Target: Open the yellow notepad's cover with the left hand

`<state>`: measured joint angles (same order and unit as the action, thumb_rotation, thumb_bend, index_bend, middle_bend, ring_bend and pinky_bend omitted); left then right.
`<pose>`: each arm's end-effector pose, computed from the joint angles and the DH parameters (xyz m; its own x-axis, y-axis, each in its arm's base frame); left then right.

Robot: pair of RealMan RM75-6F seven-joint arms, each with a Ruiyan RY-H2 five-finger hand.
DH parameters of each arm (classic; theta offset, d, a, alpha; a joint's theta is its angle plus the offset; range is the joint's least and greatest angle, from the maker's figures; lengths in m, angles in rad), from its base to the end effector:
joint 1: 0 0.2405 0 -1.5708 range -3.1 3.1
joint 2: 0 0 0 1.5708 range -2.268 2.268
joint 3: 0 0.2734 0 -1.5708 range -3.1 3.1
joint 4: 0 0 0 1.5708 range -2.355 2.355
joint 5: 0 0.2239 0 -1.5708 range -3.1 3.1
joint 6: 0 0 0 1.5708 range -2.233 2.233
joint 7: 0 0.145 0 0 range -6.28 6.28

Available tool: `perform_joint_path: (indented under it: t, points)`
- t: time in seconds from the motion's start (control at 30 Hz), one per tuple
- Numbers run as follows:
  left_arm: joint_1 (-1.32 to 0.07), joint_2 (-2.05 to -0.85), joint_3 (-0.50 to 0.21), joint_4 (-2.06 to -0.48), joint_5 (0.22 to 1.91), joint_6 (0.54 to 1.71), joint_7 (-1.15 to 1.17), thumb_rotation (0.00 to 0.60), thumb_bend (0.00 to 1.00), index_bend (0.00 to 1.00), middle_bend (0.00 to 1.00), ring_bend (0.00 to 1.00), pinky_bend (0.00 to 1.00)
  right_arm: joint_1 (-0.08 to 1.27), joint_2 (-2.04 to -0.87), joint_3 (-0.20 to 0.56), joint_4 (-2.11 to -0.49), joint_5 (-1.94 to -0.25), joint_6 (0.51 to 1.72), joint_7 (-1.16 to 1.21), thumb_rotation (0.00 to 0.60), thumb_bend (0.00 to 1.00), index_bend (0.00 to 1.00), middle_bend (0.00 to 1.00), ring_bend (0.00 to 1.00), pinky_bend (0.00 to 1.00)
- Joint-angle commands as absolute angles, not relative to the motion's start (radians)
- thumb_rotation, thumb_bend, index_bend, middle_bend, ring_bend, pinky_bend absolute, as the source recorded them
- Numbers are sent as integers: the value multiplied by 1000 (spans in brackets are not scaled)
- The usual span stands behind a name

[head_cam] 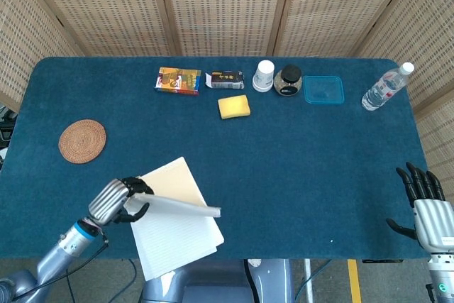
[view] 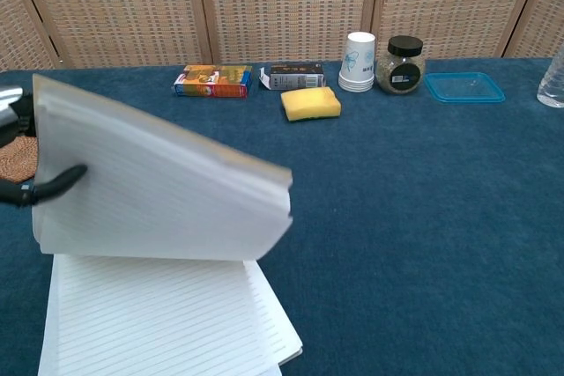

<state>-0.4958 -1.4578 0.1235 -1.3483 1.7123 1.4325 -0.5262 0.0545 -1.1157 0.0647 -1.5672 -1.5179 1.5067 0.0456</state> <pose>-0.2414 0.2570 0.0188 -0.0097 0.3501 0.9366 0.8556 -0.4818 0.1890 -0.3422 -0.1782 0.1638 0.3976 0.0248 0.9172 -0.9175 0.0029 0.3977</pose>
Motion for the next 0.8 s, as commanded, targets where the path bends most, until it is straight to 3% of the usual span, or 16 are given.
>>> perform_joint_path:
  t: [0.03, 0.37, 0.5, 0.8]
  points:
    - [-534, -1434, -7, -1435, 1535, 1326, -653, 600, 612, 831, 599, 431, 448, 55, -1115, 65, -1566, -1517, 1506, 46, 600, 0, 0, 0, 0, 0]
    - [-592, -1407, -172, -1387, 1327, 1177, -727, 600, 614, 831, 600, 431, 448, 57, -1118, 65, -1566, -1513, 1501, 36, 600, 0, 0, 0, 0, 0]
    - [-596, -1422, -243, -1308, 1217, 1109, -813, 600, 615, 831, 600, 431, 448, 61, -1124, 68, -1562, -1504, 1491, 25, 600, 0, 0, 0, 0, 0]
    - [-610, -1482, -331, -1102, 1109, 970, -971, 600, 614, 831, 600, 431, 448, 70, -1137, 67, -1556, -1493, 1472, -2, 600, 0, 0, 0, 0, 0]
